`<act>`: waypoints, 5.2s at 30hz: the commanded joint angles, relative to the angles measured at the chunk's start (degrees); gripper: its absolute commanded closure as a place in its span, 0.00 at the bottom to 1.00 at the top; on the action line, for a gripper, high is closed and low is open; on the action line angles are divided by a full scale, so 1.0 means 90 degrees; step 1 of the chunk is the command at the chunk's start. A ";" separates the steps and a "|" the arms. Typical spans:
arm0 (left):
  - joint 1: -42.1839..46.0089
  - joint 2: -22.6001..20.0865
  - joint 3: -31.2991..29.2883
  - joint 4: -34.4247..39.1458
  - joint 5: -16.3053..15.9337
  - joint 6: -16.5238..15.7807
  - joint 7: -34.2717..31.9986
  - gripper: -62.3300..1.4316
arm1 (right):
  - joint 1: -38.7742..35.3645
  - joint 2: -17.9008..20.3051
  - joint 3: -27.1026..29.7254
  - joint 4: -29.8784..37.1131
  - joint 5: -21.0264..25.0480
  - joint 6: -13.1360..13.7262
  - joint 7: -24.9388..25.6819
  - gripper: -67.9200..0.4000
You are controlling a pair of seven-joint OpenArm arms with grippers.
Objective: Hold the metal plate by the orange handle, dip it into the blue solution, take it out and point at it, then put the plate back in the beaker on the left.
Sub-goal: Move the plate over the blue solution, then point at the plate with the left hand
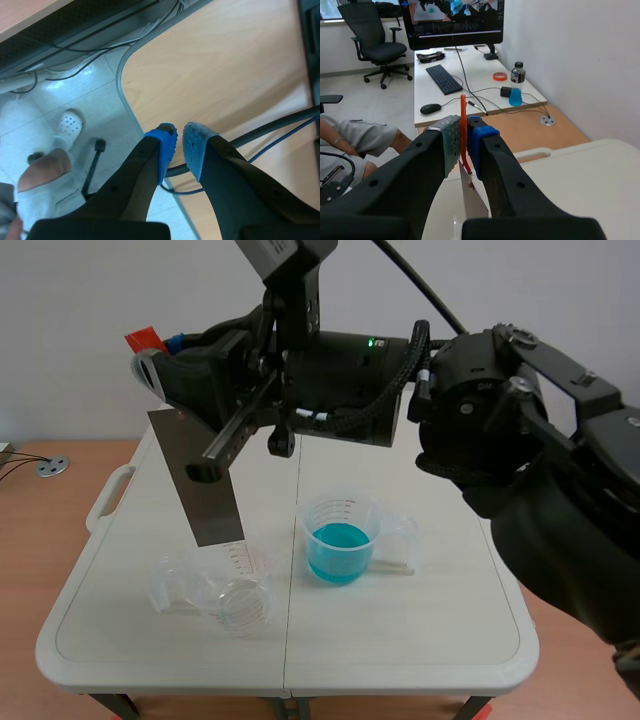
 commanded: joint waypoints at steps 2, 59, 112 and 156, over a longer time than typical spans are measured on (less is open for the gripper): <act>0.0019 -0.0007 -0.0051 0.0141 -0.0017 -0.0007 -0.0041 0.83 | 0.0044 0.0107 0.0257 0.0342 0.0095 0.0073 0.0092 0.98; -0.1654 -0.0709 -0.0437 0.4886 -0.0867 -0.0821 0.0027 0.83 | 0.0488 0.2147 0.1197 0.0449 0.0984 0.0073 0.0556 0.98; -0.3854 0.0639 0.1076 0.3351 0.1127 0.0549 0.0442 0.83 | 0.0488 0.2110 0.1200 0.0449 0.1054 0.0073 0.0532 0.98; 0.1967 -0.1540 -0.1348 0.1513 0.0296 0.0658 -0.1275 0.83 | 0.0486 0.1411 0.0979 -0.0857 0.0561 0.0073 0.0704 0.98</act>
